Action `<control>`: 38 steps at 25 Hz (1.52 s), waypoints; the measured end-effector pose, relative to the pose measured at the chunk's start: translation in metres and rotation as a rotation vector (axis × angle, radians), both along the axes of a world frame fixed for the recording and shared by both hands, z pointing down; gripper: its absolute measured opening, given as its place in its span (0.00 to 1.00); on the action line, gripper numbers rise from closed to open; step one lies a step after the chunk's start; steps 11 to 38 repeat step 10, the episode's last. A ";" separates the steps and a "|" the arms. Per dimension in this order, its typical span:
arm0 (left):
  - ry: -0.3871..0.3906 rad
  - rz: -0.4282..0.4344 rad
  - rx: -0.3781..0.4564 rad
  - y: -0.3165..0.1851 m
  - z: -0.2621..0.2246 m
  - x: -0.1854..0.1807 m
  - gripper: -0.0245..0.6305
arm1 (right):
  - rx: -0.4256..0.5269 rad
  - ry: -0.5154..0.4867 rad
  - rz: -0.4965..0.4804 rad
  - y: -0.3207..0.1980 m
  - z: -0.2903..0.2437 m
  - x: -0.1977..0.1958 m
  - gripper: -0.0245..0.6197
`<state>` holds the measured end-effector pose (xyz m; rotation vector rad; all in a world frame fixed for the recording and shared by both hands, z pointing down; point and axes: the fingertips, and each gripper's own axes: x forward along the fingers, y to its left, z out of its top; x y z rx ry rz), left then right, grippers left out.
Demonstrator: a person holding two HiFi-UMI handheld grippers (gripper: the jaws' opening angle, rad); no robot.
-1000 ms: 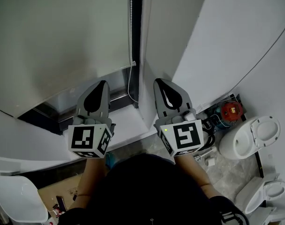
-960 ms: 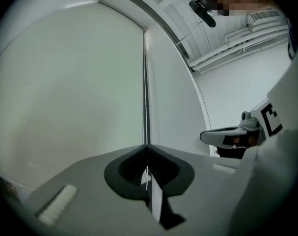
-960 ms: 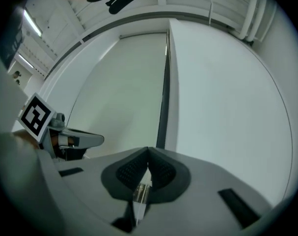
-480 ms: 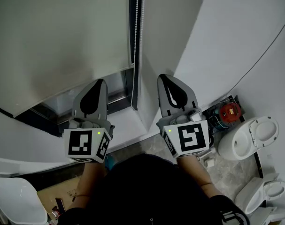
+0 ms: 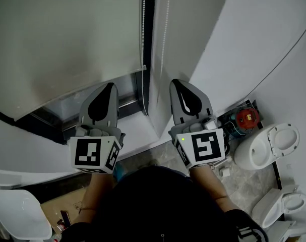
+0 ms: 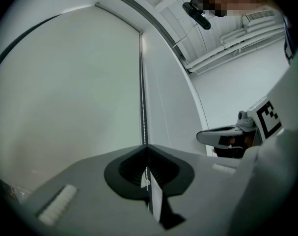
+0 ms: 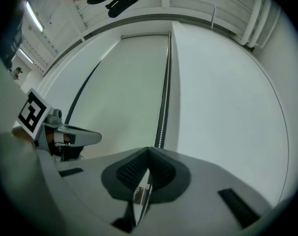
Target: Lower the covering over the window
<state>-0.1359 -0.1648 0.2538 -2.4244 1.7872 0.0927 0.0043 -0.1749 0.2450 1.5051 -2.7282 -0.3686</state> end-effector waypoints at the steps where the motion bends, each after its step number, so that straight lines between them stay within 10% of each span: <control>1: -0.001 0.003 -0.003 -0.001 0.000 0.000 0.06 | -0.001 0.000 0.000 -0.001 0.000 -0.001 0.06; 38: -0.009 0.033 -0.003 0.000 0.003 -0.003 0.06 | 0.006 -0.007 0.020 -0.002 0.002 -0.009 0.06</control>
